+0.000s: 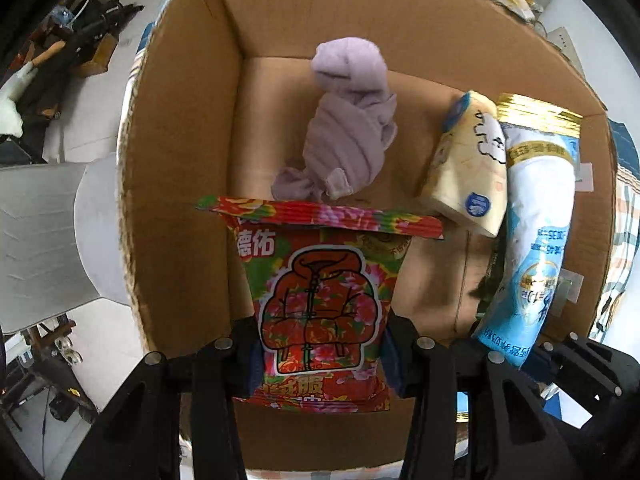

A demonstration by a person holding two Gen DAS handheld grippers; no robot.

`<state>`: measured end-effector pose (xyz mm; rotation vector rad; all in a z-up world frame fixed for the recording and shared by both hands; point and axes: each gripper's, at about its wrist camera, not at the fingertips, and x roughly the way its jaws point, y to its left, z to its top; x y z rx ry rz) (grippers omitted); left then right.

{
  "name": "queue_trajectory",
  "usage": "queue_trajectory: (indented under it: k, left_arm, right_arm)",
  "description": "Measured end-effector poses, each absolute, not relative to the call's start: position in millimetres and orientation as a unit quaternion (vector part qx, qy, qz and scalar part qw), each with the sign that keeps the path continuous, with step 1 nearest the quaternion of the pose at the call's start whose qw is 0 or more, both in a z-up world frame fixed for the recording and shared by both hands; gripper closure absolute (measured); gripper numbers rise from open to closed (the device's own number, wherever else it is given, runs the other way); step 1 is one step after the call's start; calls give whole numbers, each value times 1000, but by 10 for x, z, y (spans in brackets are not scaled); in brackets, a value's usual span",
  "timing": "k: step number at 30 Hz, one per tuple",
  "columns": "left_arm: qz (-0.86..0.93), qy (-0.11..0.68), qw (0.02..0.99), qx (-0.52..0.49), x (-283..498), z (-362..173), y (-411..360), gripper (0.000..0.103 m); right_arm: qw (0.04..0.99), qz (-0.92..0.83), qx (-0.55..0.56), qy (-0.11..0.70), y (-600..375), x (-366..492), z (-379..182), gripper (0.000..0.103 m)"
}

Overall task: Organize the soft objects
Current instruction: 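Carry red bag and blue tube into the box and open both tools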

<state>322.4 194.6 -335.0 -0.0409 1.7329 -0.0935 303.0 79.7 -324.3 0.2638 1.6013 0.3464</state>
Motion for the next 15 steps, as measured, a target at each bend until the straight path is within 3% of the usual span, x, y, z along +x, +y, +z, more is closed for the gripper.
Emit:
queue_trajectory:
  k: [5, 10, 15]
  left_arm:
    - [-35, 767, 640, -20, 3246, -3360, 1951, 58]
    - [-34, 767, 641, -23, 3252, -3291, 1875, 58]
    - [-30, 758, 651, -25, 3219, -3198, 1835, 50]
  right_arm:
    - [666, 163, 111, 719, 837, 3041, -3308, 81]
    - [665, 159, 106, 722, 837, 3104, -3318, 66]
    - [683, 137, 83, 713, 748, 3072, -3197, 42]
